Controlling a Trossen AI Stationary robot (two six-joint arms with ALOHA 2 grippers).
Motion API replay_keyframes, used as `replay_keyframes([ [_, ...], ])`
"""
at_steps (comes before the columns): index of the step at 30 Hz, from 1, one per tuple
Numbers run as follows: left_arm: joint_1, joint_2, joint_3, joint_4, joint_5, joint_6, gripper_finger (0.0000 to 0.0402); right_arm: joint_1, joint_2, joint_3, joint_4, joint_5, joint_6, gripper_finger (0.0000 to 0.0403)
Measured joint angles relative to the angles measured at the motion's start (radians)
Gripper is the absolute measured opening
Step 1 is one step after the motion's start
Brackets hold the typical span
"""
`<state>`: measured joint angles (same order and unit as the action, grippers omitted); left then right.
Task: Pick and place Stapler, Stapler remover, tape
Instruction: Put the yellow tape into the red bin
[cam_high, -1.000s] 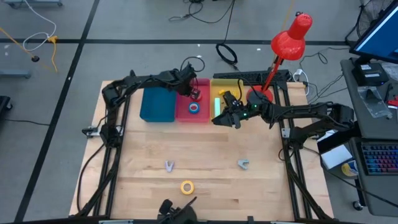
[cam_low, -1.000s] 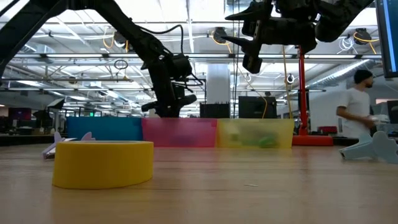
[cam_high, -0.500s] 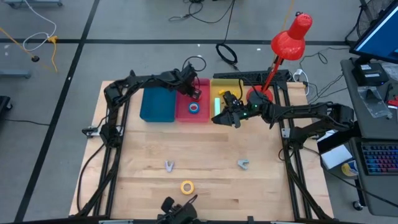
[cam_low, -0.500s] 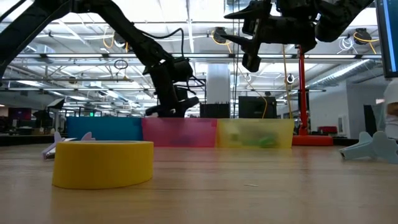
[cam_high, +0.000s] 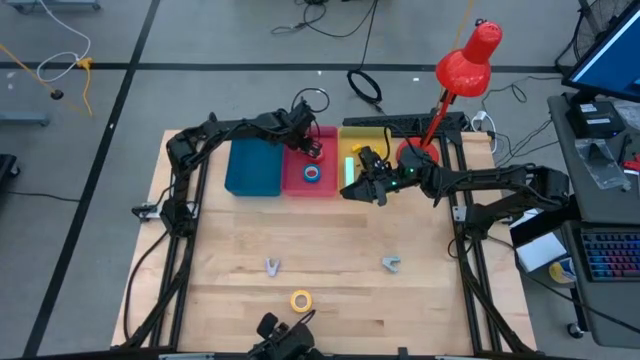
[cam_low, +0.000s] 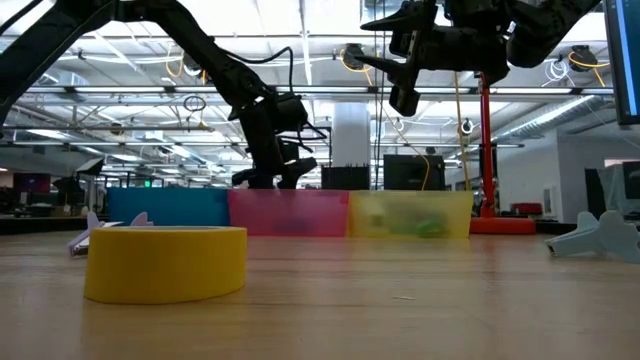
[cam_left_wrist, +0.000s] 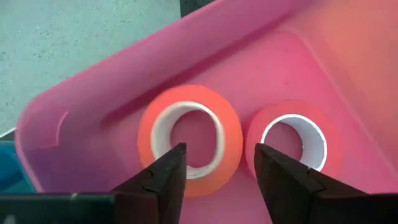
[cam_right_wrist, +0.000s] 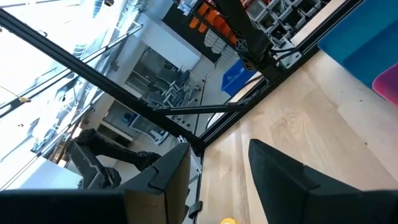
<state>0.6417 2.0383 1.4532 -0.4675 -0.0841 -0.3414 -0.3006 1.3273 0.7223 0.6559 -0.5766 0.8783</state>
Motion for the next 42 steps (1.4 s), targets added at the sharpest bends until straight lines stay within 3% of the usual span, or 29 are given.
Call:
replay_keyframes([
  [10,0.021,-0.011,0.000,-0.002,-0.022,0.045,0.0198,0.001,0.000,0.000,0.010,-0.003,0.000,0.0155],
  [16,0.007,-0.121,0.000,-0.038,0.117,0.014,0.0184,0.001,0.000,0.000,0.013,-0.010,0.000,0.0155],
  [19,-0.030,-0.217,0.000,-0.143,0.185,0.036,0.0176,0.000,0.000,0.000,0.013,-0.077,-0.009,0.0155],
  [24,-0.176,-0.393,0.002,-0.370,0.213,0.103,0.0164,-0.007,0.000,-0.001,-0.010,-0.229,-0.046,0.0155],
  [29,-0.396,-0.489,-0.009,-0.454,0.176,0.057,0.0161,-0.006,0.000,-0.001,-0.053,-0.371,-0.105,0.0155],
  [36,-0.721,-0.483,-0.011,-0.445,0.058,-0.138,0.0161,-0.006,0.000,-0.001,-0.070,-0.499,-0.154,0.0155],
  [42,-0.929,-0.409,-0.012,-0.414,-0.037,-0.315,0.0161,-0.006,0.000,-0.001,-0.072,-0.502,-0.221,0.0155],
])
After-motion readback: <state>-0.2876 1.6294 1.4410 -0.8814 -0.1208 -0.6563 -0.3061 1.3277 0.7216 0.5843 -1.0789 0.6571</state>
